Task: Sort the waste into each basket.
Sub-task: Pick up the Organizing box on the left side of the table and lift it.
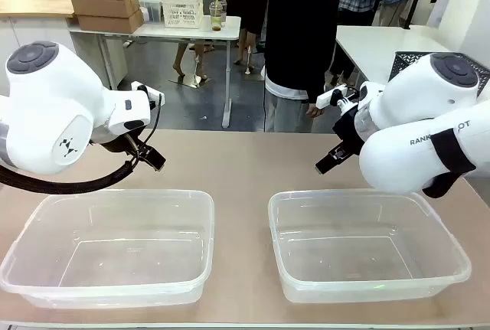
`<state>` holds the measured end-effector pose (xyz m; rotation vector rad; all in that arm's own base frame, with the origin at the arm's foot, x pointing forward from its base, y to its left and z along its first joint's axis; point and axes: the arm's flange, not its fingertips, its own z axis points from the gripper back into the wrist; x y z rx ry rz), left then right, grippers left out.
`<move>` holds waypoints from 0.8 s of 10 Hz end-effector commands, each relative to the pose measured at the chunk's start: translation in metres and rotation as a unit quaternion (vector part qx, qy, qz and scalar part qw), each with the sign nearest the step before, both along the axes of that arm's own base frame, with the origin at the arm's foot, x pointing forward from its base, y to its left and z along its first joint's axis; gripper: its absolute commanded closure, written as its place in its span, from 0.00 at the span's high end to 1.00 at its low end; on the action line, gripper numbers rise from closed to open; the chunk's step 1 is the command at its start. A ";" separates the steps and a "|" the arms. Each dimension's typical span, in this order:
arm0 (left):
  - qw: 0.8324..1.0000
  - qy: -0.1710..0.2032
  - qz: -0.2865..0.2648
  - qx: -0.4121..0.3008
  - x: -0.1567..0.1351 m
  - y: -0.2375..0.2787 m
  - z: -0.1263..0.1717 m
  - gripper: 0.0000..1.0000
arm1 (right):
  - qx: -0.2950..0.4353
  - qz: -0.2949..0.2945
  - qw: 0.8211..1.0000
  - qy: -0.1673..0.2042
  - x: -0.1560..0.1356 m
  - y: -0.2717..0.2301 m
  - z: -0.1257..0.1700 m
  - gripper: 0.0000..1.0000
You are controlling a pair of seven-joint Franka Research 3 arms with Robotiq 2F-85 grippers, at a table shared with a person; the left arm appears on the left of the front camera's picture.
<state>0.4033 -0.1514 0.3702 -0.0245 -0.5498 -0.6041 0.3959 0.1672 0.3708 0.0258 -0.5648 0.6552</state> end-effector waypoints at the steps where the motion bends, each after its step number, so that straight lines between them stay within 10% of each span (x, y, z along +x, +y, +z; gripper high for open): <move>1: 1.000 0.000 0.000 0.000 0.000 0.000 0.000 1.00 | 0.000 0.000 1.000 0.000 0.000 0.000 0.000 1.00; 8: 1.000 0.000 0.000 0.000 0.000 0.000 0.000 1.00 | 0.000 0.000 1.000 0.000 0.000 0.000 0.000 1.00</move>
